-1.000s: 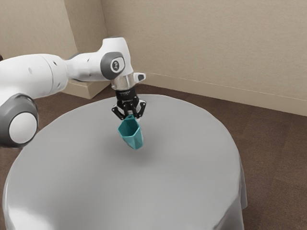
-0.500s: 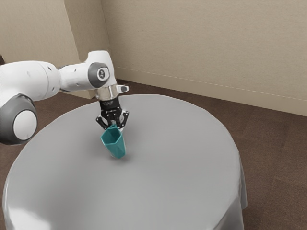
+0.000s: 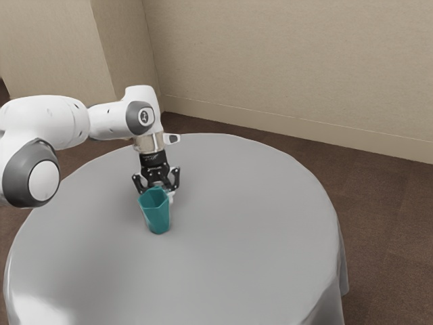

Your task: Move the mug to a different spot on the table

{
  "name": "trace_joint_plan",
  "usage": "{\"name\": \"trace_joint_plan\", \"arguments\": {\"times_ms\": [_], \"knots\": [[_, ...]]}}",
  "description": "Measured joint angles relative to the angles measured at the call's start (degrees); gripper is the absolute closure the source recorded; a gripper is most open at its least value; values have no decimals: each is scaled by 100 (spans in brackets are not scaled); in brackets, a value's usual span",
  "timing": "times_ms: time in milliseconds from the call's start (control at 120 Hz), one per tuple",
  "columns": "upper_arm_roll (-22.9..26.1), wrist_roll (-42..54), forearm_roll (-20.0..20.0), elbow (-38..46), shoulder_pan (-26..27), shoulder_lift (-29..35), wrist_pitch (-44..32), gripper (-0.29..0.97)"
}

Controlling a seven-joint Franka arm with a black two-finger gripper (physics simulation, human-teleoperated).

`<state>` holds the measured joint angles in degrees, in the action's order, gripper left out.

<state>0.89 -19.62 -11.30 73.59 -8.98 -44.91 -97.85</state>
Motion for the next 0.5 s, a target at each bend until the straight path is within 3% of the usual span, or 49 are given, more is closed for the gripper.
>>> {"name": "trace_joint_plan", "arguments": {"times_ms": [117, 267, 433, 500], "knots": [[-1, 43, -52, 0, -1, 18, -2, 22], [-5, 90, -63, 0, -12, 137, -1, 11], [-113, 176, 85, 54, 8, 861, 64, 5], [-81, 337, 179, 429, 95, 1323, 101, 4]]}}
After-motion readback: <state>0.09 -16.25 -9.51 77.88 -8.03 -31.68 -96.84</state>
